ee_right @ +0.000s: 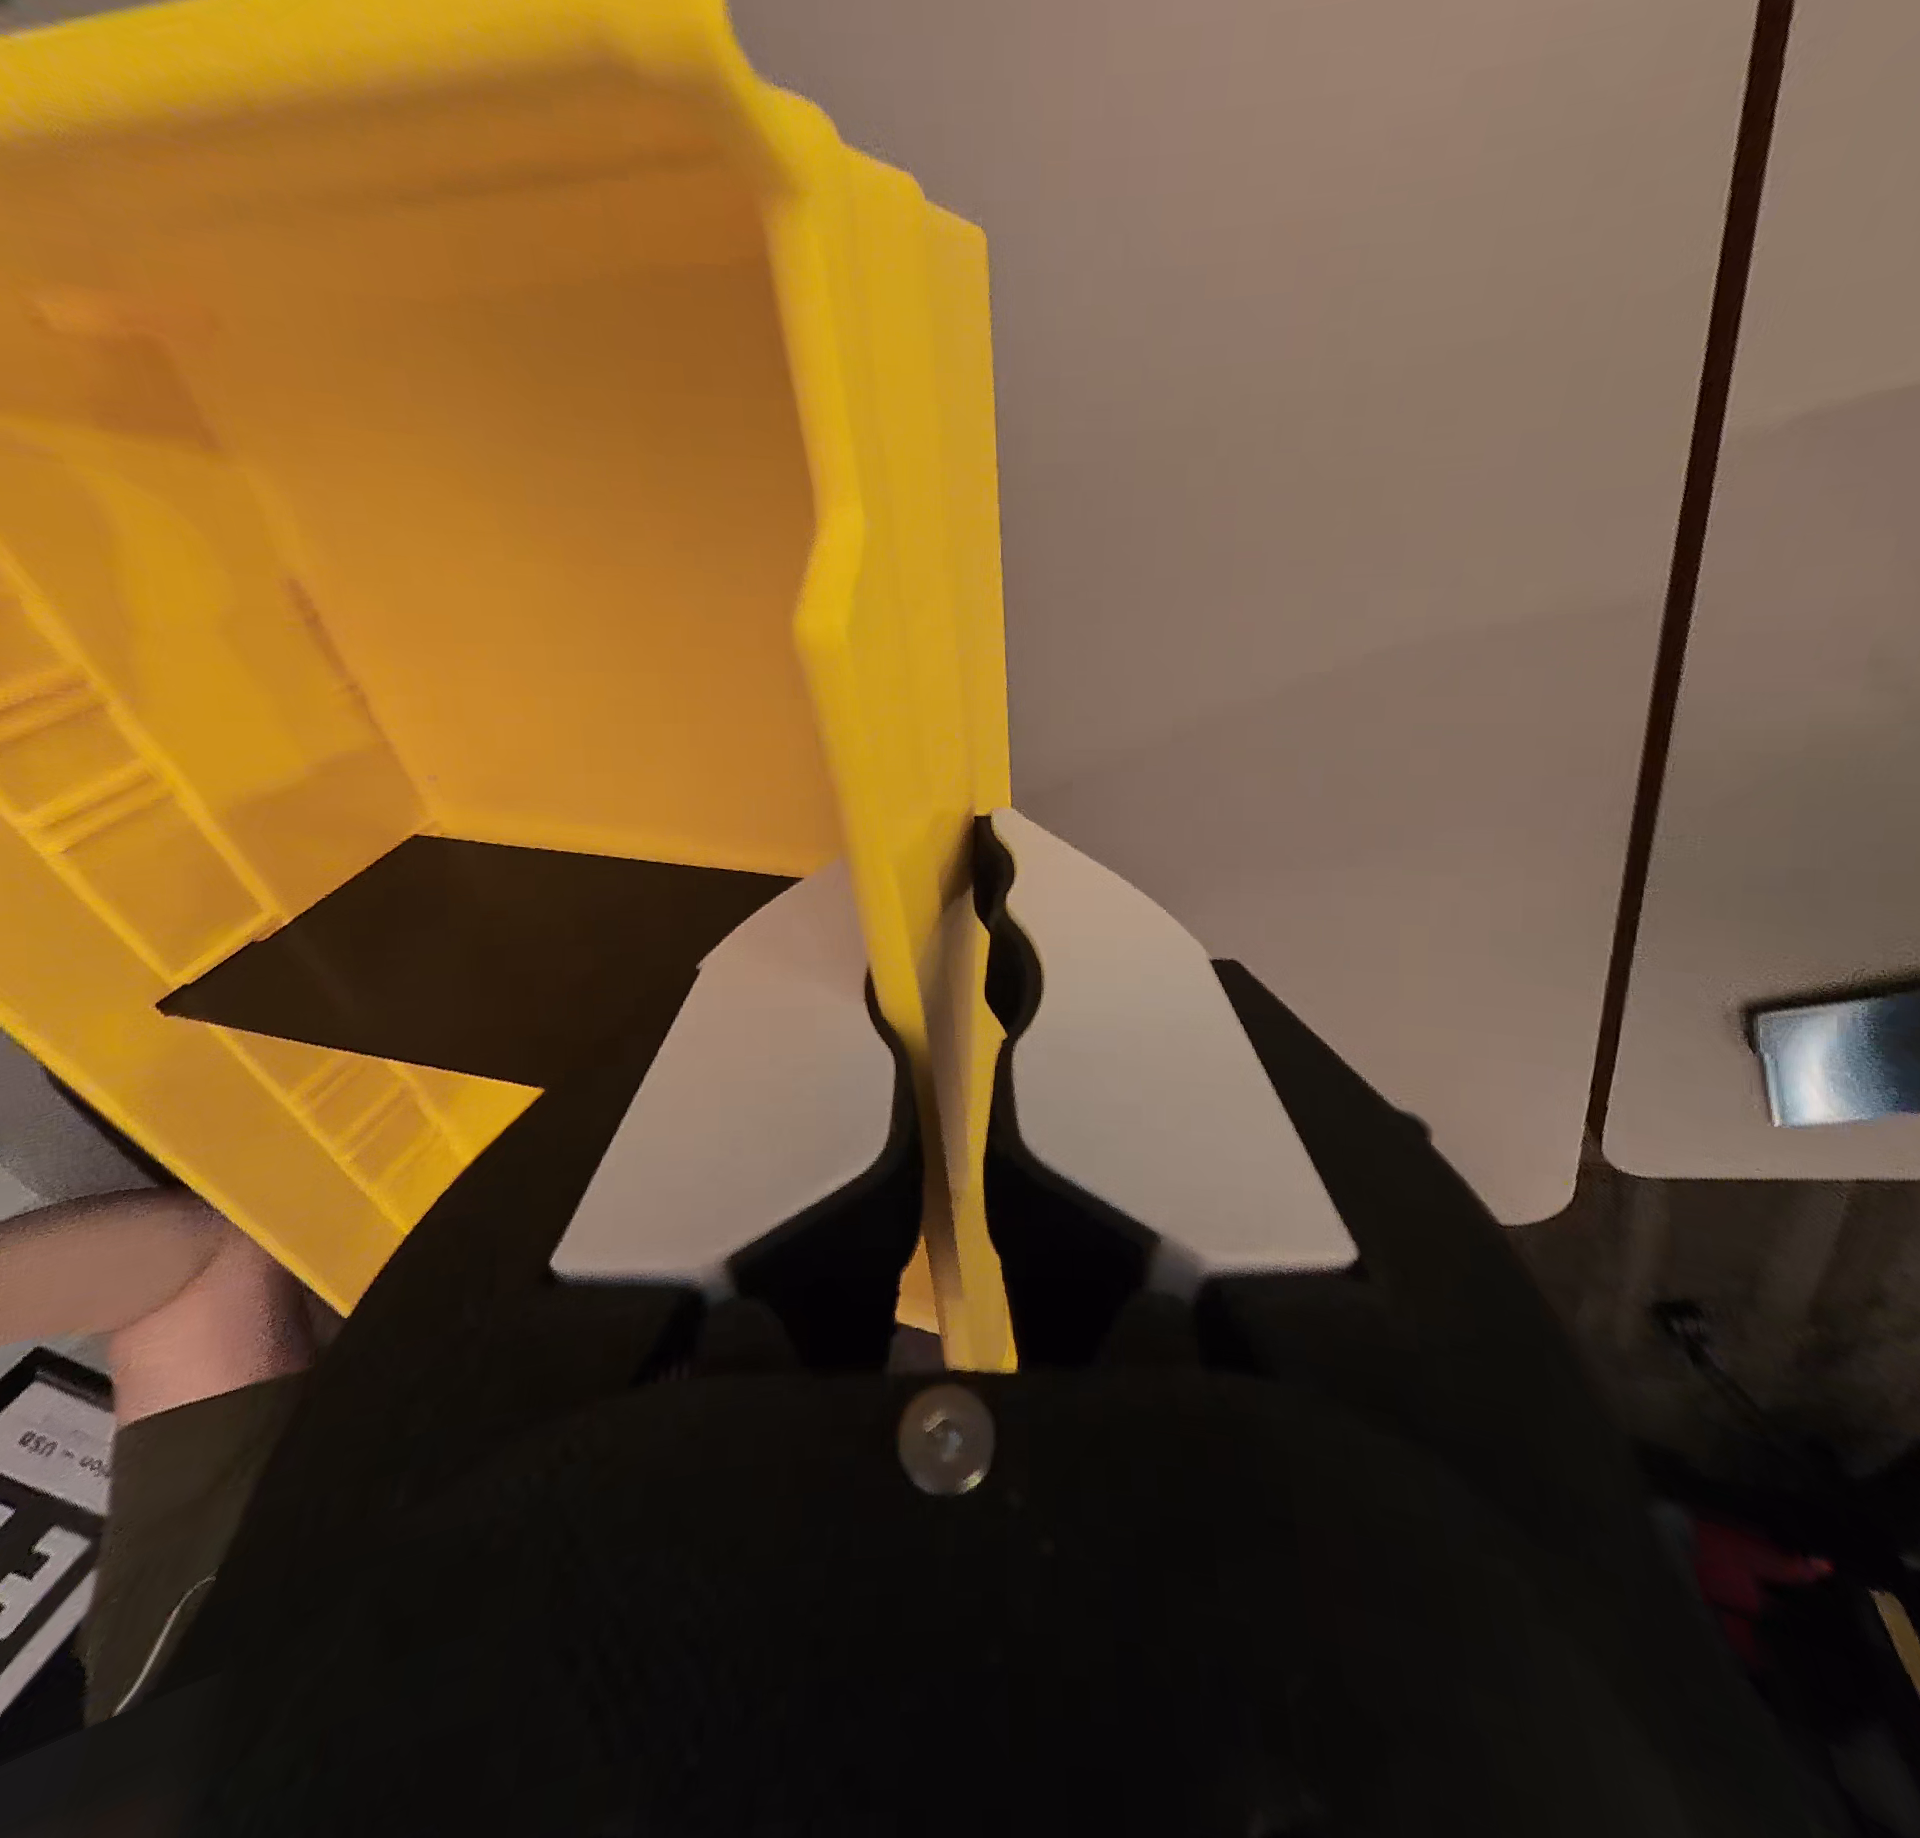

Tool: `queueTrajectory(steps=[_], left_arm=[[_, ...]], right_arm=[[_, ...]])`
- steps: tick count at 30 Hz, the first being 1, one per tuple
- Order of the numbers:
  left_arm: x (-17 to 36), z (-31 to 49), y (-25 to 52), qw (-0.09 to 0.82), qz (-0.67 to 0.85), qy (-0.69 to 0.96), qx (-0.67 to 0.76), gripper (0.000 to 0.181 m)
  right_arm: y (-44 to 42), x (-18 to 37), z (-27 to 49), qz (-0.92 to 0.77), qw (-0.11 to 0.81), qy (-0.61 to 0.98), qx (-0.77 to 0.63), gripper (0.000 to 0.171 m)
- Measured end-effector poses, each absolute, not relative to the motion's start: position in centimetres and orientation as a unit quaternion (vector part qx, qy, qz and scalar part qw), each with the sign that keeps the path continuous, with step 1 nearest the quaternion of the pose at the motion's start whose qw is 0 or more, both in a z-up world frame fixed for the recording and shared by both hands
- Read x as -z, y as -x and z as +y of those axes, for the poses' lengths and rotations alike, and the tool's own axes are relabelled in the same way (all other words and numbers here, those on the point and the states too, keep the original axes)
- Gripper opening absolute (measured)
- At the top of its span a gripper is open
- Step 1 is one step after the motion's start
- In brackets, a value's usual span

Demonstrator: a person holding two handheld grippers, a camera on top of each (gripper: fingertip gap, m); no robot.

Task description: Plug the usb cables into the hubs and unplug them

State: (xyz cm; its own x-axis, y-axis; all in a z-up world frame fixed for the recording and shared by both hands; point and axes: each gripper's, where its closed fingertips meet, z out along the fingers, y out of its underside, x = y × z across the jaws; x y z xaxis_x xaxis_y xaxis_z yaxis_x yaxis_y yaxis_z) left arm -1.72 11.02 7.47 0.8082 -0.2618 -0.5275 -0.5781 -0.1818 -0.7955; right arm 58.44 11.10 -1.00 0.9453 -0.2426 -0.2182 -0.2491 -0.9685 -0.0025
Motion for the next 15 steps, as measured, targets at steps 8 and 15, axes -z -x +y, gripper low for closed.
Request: queueTrajectory(steps=[8,15], left_arm=[[-2.8,11.6,-2.2,0.531,0.343,0.76,-0.148,0.066],[0.0,11.4,-4.5,0.501,0.351,0.789,-0.062,0.069]], right_arm=[[-58.3,11.6,13.6,0.094,-0.036,0.984,-0.144,0.009],[-58.3,12.4,15.5,0.048,0.01,0.989,-0.14,0.011]])
